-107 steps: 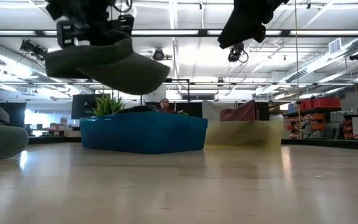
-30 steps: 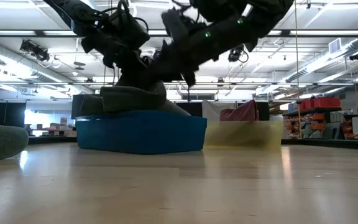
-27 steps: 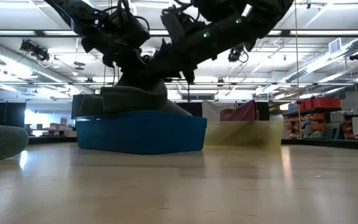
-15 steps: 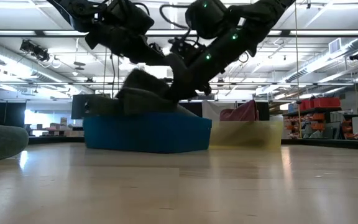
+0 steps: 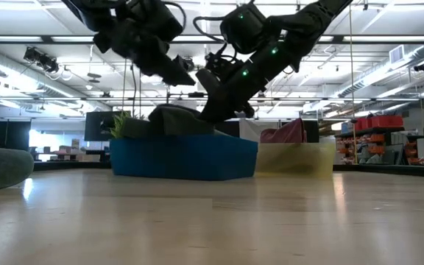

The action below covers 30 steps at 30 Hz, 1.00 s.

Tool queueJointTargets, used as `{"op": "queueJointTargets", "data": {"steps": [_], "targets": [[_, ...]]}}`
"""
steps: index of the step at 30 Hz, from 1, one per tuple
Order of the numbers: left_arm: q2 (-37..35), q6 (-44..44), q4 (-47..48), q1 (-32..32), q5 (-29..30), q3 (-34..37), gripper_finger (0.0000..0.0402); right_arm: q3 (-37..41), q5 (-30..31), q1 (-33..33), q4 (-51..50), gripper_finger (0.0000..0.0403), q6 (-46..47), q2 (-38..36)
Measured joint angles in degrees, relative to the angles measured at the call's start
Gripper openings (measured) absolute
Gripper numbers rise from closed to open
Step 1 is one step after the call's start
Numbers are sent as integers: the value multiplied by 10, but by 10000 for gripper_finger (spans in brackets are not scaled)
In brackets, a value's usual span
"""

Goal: Pick & Place hat
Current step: Put the right black cap into the blue bin

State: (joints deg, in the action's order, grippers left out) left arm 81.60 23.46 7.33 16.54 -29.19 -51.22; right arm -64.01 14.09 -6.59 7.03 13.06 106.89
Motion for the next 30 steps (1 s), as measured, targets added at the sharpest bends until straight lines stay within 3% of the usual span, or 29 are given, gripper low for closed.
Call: {"op": "queueJointTargets", "data": {"steps": [2,8,18,23,30], "targets": [[11,-1,21,-35,6,1,180,0,4,-3,4,2,0,0],[46,43,34,-108,106,1,131,0,4,-4,4,2,11,0],[66,9,100,-90,338,0,50,0,-15,3,-32,2,56,0],[59,16,109,-60,358,1,31,0,-53,13,-42,2,61,0],[60,-5,107,-25,337,1,28,1,-69,24,-6,2,52,1]]}}
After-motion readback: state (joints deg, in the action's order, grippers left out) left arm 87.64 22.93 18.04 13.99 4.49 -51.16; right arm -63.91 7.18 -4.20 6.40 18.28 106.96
